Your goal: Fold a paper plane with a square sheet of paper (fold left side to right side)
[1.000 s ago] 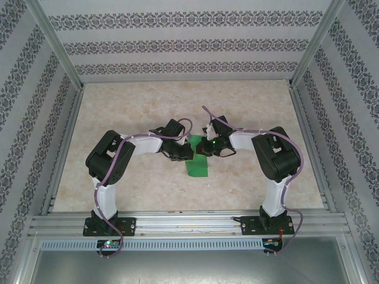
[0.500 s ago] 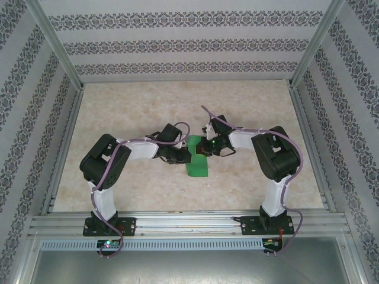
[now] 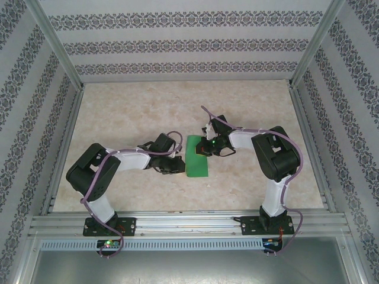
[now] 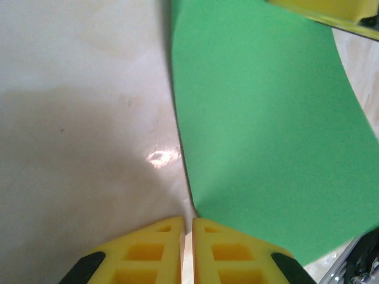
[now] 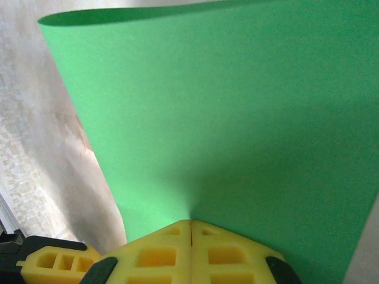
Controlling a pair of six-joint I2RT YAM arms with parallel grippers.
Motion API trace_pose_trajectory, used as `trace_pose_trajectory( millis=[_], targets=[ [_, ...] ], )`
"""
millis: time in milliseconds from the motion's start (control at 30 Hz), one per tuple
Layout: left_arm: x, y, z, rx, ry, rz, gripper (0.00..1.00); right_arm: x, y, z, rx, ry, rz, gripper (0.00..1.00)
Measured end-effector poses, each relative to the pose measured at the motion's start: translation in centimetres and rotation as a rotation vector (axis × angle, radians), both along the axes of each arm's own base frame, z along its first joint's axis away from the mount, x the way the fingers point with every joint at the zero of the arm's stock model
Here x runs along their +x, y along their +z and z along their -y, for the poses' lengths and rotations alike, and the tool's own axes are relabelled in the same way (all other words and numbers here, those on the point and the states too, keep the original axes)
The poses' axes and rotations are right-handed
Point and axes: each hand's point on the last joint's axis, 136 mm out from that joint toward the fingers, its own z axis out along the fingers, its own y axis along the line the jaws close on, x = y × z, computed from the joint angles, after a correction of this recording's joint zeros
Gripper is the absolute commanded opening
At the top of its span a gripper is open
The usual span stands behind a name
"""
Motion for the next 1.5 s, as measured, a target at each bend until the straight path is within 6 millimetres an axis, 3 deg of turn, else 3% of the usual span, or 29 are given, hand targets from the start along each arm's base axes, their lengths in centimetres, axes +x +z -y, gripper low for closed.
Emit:
trace_pose_trajectory(
  millis=[167,367,467,567,800,1233,1500],
  targets=[
    [0.3,0.7,-0.4,0.038,0.018,-0.015,0.14,0.0,0.0,0.0,0.001,0.003,0.003,0.00],
    [3.6,4.4,1.0,0.015,0.021,0.097,0.13,0.0,0.0,0.0,0.001,0.004,0.003,0.00],
    [4.3,5.5,1.9,-0.016,0.005,0.123,0.13,0.0,0.0,0.0,0.001,0.006,0.004,0.00],
    [4.6,4.8,2.6,-0.032,-0.013,0.110,0.13,0.0,0.0,0.0,0.001,0.006,0.004,0.00],
    [3.5,0.8,3.1,-0.001,-0.040,0.020,0.13,0.0,0.0,0.0,0.000,0.007,0.004,0.00],
    [2.1,0.0,2.8,-0.023,-0.056,0.049,0.13,-0.1,0.0,0.0,-0.003,0.020,0.015,0.00],
    [-0.5,-0.1,2.4,-0.015,-0.080,0.052,0.13,-0.2,0.0,0.0,-0.005,0.024,0.010,0.00]
  ],
)
